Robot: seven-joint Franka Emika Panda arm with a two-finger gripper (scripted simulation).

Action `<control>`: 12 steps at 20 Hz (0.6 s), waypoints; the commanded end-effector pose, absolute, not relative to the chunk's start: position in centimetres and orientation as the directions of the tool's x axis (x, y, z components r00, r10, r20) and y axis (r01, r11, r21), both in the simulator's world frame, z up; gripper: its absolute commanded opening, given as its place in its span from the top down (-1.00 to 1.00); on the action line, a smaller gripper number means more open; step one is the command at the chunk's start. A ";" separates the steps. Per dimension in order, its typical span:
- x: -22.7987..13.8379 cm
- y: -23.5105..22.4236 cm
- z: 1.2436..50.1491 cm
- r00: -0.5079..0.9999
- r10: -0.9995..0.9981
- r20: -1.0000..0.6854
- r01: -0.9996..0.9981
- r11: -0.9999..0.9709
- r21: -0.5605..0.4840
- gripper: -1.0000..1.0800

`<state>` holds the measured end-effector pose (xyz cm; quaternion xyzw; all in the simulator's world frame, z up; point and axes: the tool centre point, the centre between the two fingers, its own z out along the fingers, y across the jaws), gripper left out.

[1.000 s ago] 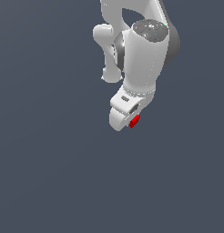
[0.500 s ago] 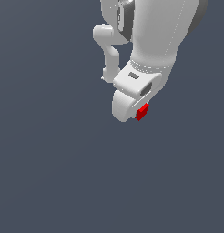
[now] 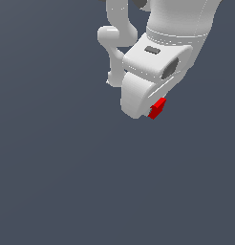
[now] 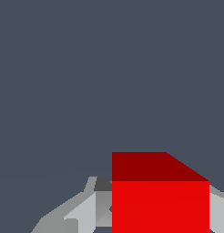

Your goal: Pick up the red cube and move it to a goal position.

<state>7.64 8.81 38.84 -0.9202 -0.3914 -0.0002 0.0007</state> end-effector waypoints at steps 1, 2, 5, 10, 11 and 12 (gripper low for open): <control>8.0 8.9 40.0 0.694 0.720 0.001 0.720 -0.694 -0.001 1.00; 8.2 9.0 40.4 0.694 0.720 0.001 0.720 -0.694 -0.001 1.00; 8.6 9.1 41.6 0.694 0.720 0.001 0.720 -0.694 -0.001 1.00; 9.2 9.2 43.0 0.694 0.720 0.000 0.720 -0.694 0.000 1.00; 9.3 9.2 43.2 0.694 0.720 0.000 0.720 -0.694 0.000 1.00; 9.3 9.3 43.4 0.694 0.720 0.000 0.720 -0.694 0.000 1.00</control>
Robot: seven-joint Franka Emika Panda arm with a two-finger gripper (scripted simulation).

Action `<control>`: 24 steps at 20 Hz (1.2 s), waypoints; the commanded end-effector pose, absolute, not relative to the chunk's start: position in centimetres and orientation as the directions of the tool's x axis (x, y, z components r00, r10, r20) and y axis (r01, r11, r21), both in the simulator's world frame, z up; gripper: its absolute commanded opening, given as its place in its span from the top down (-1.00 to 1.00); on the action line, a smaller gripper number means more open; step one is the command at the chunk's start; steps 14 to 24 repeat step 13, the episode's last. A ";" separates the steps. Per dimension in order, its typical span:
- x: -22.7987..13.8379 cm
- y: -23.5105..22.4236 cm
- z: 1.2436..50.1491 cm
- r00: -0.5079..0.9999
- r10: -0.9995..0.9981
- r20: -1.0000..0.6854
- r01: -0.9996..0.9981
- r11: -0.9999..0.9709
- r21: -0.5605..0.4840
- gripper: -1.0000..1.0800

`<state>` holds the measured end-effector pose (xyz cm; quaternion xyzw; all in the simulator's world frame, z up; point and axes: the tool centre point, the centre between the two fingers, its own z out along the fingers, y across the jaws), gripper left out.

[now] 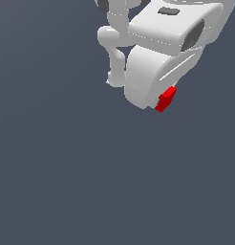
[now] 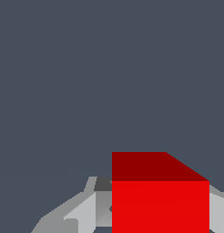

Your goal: Pick up the red cube and move it to a goal position.

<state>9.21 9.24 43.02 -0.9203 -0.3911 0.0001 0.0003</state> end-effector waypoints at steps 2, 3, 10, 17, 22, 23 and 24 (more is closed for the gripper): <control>9.5 9.3 43.7 0.694 0.720 0.000 0.720 -0.694 0.000 1.00; 9.5 9.3 43.8 0.694 0.720 0.000 0.720 -0.694 0.000 1.00; 9.7 9.4 44.3 0.694 0.720 0.000 0.720 -0.694 0.000 1.00; 9.7 9.4 44.3 0.694 0.720 0.000 0.720 -0.694 0.000 1.00; 9.7 9.4 44.3 0.694 0.720 0.000 0.720 -0.694 0.000 1.00; 9.7 9.4 44.3 0.694 0.720 0.000 0.720 -0.694 0.000 1.00; 9.7 9.4 44.3 0.694 0.720 0.000 0.720 -0.694 0.000 1.00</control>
